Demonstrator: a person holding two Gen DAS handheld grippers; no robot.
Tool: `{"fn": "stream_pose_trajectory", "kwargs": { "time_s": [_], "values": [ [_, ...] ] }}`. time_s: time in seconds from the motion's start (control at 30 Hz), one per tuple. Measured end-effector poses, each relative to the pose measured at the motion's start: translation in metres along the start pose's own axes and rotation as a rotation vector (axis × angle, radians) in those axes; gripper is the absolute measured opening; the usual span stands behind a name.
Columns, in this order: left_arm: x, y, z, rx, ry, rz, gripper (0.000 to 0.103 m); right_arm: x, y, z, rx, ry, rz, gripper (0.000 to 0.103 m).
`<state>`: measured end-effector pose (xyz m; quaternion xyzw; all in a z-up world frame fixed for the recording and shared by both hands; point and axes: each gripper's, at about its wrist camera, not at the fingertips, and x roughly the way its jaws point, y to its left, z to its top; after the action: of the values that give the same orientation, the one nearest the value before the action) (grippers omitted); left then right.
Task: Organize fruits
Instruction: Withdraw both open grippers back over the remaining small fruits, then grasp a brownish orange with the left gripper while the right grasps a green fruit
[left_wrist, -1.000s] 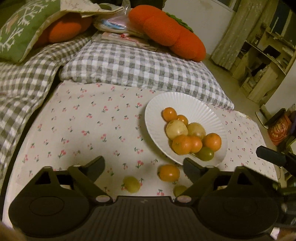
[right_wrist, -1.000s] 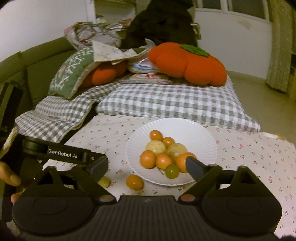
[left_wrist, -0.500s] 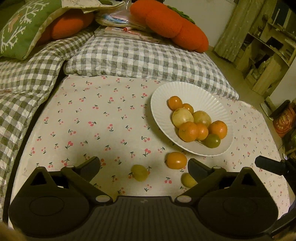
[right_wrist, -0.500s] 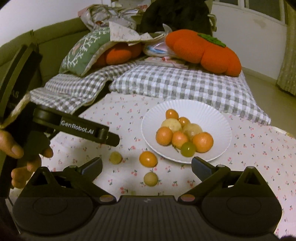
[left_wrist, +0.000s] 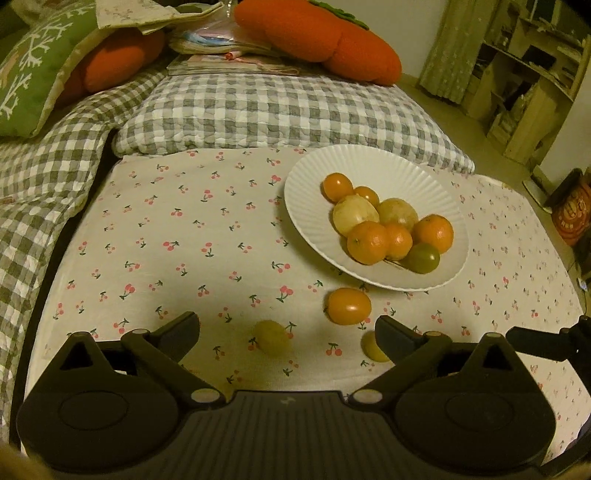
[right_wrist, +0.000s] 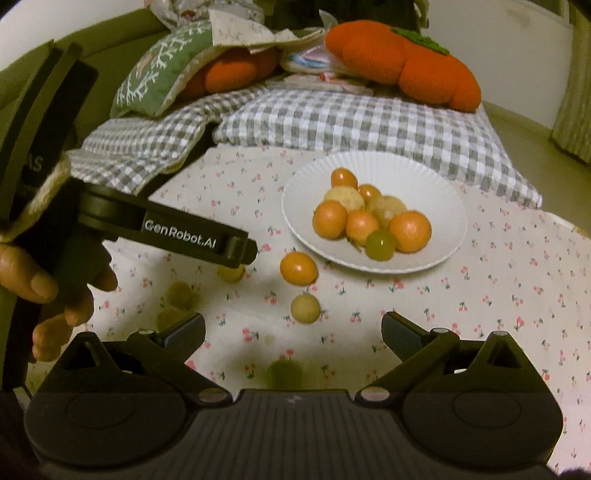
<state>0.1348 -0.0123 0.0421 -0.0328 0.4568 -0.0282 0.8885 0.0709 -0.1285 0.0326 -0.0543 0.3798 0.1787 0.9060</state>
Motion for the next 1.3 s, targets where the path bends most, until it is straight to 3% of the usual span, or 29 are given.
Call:
{"fn": "stream_pose_trajectory", "kwargs": {
  "time_s": [0.3,0.5,0.77,1.13,1.23,1.3],
  "values": [
    [0.012,-0.013,-0.001,0.051,-0.001,0.017,0.092,0.015,0.0,-0.006,-0.024,0.07,-0.016,0.094],
    [0.025,-0.023,0.0,0.078,0.002,0.001,0.092,0.024,-0.003,-0.011,-0.018,0.111,-0.016,0.081],
    [0.043,-0.023,0.006,0.04,0.006,-0.061,0.091,0.032,0.002,-0.014,-0.038,0.144,0.001,0.062],
    [0.067,-0.034,0.006,0.081,0.031,-0.092,0.068,0.041,0.003,-0.017,-0.044,0.18,0.004,0.048],
    [0.072,-0.036,0.005,0.096,0.042,-0.089,0.055,0.045,0.003,-0.018,-0.043,0.189,0.004,0.041],
    [0.074,-0.036,0.005,0.097,0.047,-0.091,0.04,0.047,0.002,-0.019,-0.042,0.195,0.002,0.036]
  ]
}}
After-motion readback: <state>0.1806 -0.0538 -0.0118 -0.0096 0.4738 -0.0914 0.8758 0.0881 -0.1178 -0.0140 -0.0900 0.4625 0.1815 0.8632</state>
